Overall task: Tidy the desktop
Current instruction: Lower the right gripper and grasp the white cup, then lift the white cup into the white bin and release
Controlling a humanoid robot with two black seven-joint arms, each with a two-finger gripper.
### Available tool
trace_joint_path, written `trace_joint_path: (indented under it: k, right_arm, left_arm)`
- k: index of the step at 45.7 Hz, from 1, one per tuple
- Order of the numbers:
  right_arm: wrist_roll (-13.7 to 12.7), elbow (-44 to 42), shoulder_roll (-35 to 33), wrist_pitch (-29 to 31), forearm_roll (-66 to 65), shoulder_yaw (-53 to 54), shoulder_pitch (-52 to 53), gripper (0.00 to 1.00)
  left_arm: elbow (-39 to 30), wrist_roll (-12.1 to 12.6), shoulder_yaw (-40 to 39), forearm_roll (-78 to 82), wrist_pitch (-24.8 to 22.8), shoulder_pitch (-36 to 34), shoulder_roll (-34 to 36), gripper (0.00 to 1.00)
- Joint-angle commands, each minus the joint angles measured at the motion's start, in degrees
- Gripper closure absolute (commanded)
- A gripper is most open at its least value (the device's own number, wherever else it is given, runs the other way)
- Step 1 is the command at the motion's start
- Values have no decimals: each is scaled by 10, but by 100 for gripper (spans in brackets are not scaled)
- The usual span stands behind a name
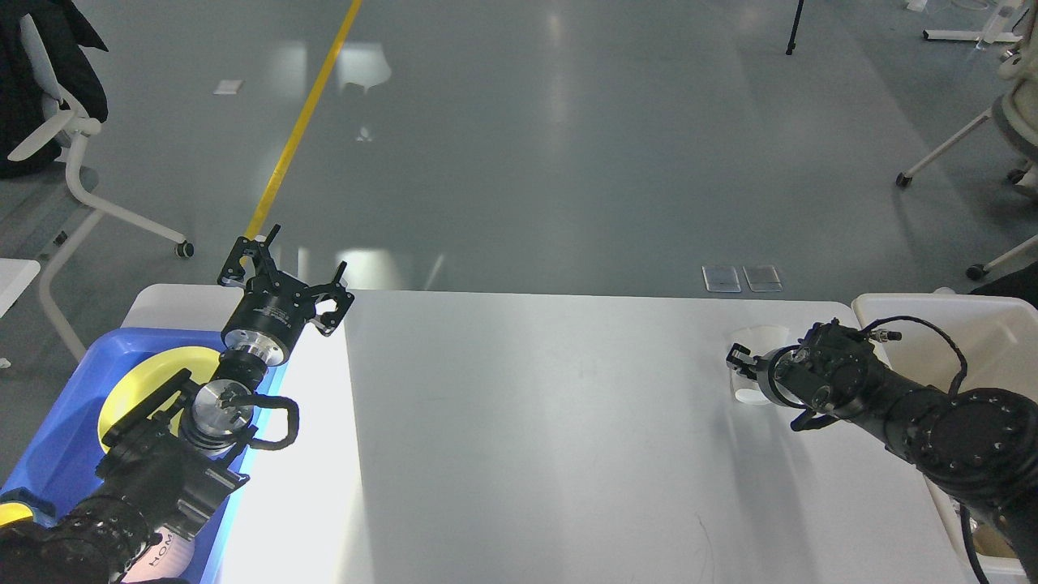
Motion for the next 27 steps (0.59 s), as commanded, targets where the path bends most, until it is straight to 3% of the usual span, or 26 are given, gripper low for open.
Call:
trace_joint_path:
  k: [1, 13, 19, 23, 27]
  right_arm:
    - [-1, 0, 0, 0, 0, 0, 0, 100]
    - [-1, 14, -5, 8, -1, -4, 17, 100]
    - [-6, 67, -47, 18, -2, -10, 70, 100]
    - [-7, 161, -111, 66, -2, -17, 151, 100]
    - [-7, 245, -167, 154, -2, -26, 245, 100]
  left_arm:
    - [0, 0, 1, 0, 0, 0, 0, 2]
    - [0, 0, 0, 0, 0, 0, 0, 2]
    - [0, 0, 1, 0, 0, 0, 0, 2]
    - [0, 0, 0, 0, 0, 0, 0, 2]
    - [0, 0, 0, 0, 0, 0, 0, 2]
